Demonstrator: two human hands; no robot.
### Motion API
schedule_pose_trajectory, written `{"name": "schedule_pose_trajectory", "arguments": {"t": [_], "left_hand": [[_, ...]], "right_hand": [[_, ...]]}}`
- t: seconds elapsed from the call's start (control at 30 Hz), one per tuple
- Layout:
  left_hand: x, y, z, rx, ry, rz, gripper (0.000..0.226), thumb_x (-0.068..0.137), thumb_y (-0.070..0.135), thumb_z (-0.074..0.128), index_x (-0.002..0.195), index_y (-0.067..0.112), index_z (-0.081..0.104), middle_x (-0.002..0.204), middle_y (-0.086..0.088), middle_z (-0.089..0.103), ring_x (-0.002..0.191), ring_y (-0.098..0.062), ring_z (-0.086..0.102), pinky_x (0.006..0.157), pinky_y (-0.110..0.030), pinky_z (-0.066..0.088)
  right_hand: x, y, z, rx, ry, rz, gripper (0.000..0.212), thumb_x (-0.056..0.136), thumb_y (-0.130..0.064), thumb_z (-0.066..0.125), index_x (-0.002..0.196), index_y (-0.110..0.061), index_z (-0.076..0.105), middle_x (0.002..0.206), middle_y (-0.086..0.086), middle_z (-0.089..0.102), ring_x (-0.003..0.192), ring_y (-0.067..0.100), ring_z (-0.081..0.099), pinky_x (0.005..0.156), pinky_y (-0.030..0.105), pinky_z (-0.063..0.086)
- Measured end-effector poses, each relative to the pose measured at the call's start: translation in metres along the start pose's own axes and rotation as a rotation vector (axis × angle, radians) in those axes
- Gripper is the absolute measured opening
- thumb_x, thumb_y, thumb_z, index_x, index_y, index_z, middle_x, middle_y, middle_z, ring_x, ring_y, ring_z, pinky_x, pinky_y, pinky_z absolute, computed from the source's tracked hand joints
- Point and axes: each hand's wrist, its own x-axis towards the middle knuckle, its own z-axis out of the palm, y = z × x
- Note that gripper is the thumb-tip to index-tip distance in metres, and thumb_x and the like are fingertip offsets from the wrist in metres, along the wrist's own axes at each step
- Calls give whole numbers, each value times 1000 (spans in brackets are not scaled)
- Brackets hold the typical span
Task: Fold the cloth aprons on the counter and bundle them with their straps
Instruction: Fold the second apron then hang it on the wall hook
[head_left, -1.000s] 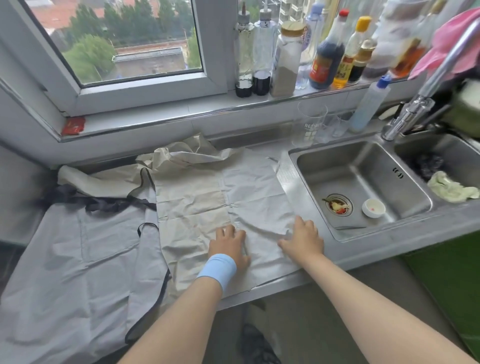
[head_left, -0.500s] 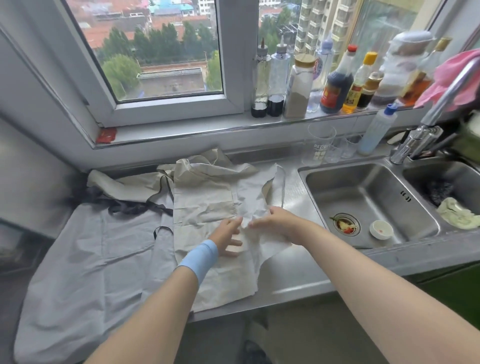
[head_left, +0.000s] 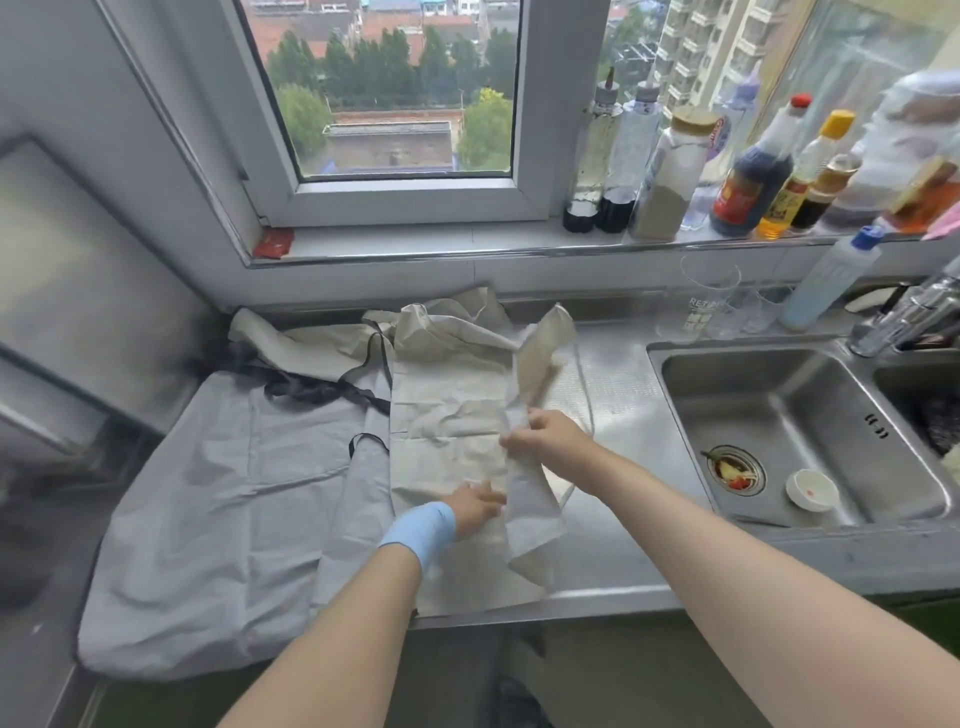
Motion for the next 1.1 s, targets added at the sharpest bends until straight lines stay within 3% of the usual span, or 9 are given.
{"name": "schedule_pose_trajectory", "arguments": {"t": [0.13, 0.23, 0.33, 0.43, 0.53, 0.67, 0.8, 0.97, 1.1], "left_hand": [[-11, -23, -50, -763, 35, -123, 49, 94, 61, 38, 124, 31, 61, 127, 2, 62, 114, -22, 58, 87, -35, 46], [-23, -34, -71, -840, 19, -148, 66, 77, 76, 53, 121, 27, 62, 115, -6, 67, 99, -30, 68, 73, -41, 57], [-20, -39, -65, -584, 186, -205, 48, 81, 36, 73, 120, 13, 56, 95, -9, 65, 64, -23, 68, 59, -38, 59], [-15, -45, -62, 19, 360, -247, 25, 78, 16, 60, 102, 13, 65, 96, -9, 69, 77, -28, 69, 68, -37, 61], [-12, -42, -61, 369, 104, -358, 27, 83, 16, 60, 109, 9, 65, 108, -9, 70, 92, -28, 70, 80, -33, 58], [3, -20, -83, 453, 349, -390, 36, 84, 38, 58, 111, 16, 63, 114, -5, 67, 104, -26, 65, 76, -28, 48], [31, 9, -98, 302, 565, -143, 19, 86, 31, 51, 100, 20, 57, 109, -6, 65, 103, -29, 60, 82, -33, 47], [66, 28, -90, 55, 422, 21, 5, 85, 31, 60, 87, 28, 57, 99, -2, 69, 88, -22, 63, 82, -28, 50], [78, 40, -89, -311, 284, 9, 37, 87, 20, 66, 122, 15, 55, 112, -1, 65, 58, -21, 59, 55, -24, 54]], "right_hand": [[13, 12, 29, -189, -90, -11, 34, 71, -48, 69, 57, -17, 66, 98, -6, 65, 90, 9, 59, 84, 38, 45], [21, 13, 53, -211, -285, 84, 42, 79, -57, 55, 73, -23, 79, 132, -9, 62, 123, 8, 52, 110, 35, 32], [24, 17, 64, -346, -154, 96, 25, 85, -35, 55, 89, -26, 78, 109, -5, 69, 104, 16, 61, 92, 30, 46], [34, 29, 58, -477, 11, 89, 34, 88, -13, 50, 110, -25, 72, 107, -7, 65, 101, 14, 62, 78, 20, 43], [45, 35, 40, -504, 72, 121, 38, 87, -10, 51, 118, -21, 68, 121, -2, 69, 107, 14, 65, 85, 20, 47], [63, 31, 10, -602, 342, 156, 36, 92, -22, 50, 128, -22, 55, 121, 1, 64, 111, 25, 60, 85, 32, 46], [86, 33, -3, -731, 307, 267, 47, 96, -32, 49, 141, -17, 42, 136, 11, 49, 119, 32, 55, 90, 37, 44], [108, 43, -10, -863, 247, 307, 34, 92, -38, 50, 116, -16, 58, 120, 7, 61, 109, 29, 60, 79, 33, 45], [124, 24, -15, -757, 182, 291, 12, 79, -27, 57, 75, -17, 61, 80, 3, 65, 75, 25, 60, 60, 26, 40]]}}
